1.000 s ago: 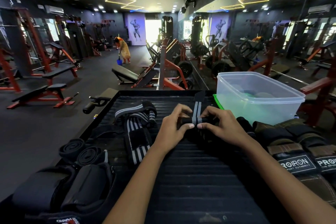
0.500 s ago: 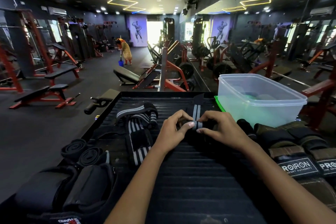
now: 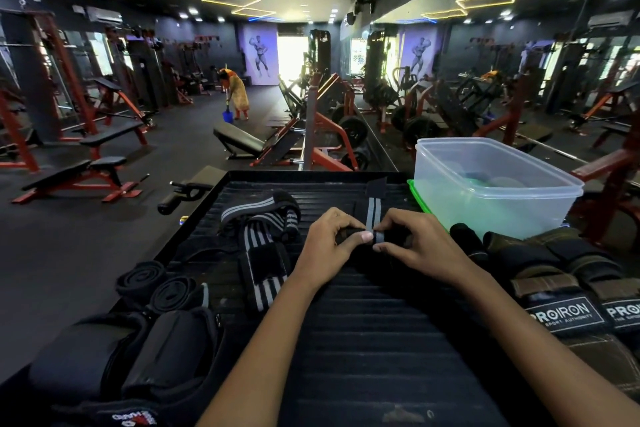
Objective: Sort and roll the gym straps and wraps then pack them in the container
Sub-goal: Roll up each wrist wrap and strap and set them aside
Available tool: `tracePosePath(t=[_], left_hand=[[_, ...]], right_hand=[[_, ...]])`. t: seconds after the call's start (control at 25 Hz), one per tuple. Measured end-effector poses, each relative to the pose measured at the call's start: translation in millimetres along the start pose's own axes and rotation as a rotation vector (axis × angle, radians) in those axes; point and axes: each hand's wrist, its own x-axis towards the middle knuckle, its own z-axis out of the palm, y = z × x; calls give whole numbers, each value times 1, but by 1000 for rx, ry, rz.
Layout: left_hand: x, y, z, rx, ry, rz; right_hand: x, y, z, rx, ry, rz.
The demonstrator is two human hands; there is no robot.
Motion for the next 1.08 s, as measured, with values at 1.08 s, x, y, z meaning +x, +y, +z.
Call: tracePosePath(t=[1.08], left_hand=[[0, -1, 0, 145, -20, 42]], right_hand=[[-1, 10, 1, -38, -7, 15]])
